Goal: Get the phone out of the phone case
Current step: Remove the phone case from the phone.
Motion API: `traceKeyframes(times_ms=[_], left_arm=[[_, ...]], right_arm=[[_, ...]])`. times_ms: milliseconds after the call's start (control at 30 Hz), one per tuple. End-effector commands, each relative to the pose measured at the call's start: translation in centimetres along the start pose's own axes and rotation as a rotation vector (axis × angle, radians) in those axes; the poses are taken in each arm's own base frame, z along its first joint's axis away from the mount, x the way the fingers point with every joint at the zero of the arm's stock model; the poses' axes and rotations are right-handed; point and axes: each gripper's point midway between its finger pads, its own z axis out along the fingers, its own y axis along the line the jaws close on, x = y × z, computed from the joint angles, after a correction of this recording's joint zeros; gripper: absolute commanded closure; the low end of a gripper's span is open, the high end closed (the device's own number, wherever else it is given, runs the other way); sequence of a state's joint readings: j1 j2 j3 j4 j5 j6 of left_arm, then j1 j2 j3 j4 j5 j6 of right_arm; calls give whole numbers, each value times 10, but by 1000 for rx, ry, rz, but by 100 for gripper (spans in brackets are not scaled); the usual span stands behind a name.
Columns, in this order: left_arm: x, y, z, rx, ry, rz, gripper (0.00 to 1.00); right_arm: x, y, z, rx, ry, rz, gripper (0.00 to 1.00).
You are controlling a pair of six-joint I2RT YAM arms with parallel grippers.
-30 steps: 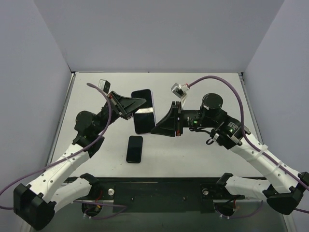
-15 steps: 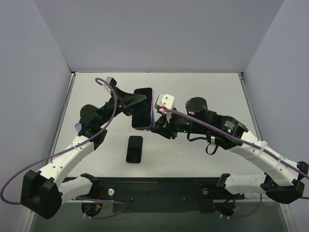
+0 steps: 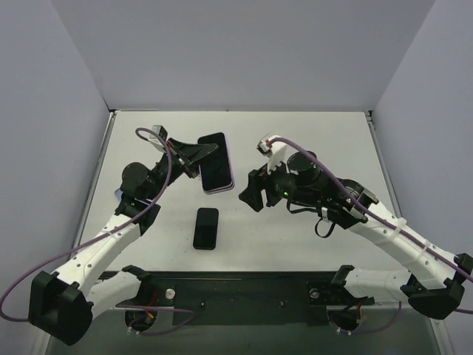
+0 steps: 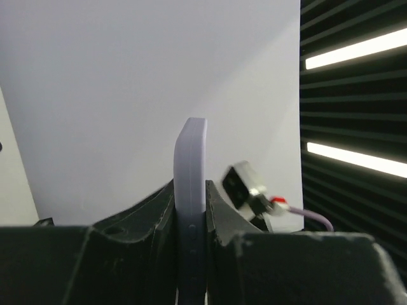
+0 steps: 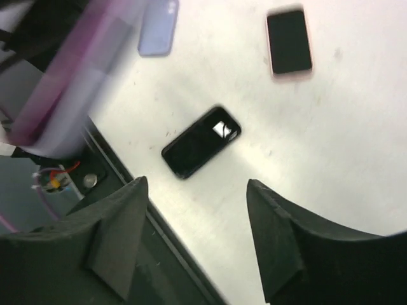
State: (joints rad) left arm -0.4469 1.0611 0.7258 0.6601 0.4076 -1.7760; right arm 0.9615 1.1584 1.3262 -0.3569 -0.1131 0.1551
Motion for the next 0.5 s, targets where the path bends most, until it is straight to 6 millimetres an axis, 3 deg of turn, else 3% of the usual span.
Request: traceKeyframes(times_ms=[0,67,100,133,167,200,233,300,467], left_arm=[[-6,-44,-17,87,-84,212,100],[-15,-42,-20,74,-136,250,100],[-17,-41,-19,72,-143,260,100],[-19,-40,-19,64,-152,277,100],[-19,-37,-17,58,-147,276,100],[-19,-37,-16,61,-147,277,100],[-19,-33,-16,54,-146,272,100],[-20,-33,-17,56,-153,271,100],[-19,-35,-20,50,-162,275,100]], right_arm=[[38,12,-29,-79,93,472,40],[25,22,-40,-155,39,598,43],[8,35,-45,-246,-10,629,48],[-3,44,-49,-304,-40,693,64],[-27,58,-56,-415,-106,703,70],[-35,64,-58,-460,-110,765,74],[-54,71,-65,-530,-175,749,74],[-64,70,-68,-532,-203,769,72],[-70,66,-57,-522,-211,789,64]])
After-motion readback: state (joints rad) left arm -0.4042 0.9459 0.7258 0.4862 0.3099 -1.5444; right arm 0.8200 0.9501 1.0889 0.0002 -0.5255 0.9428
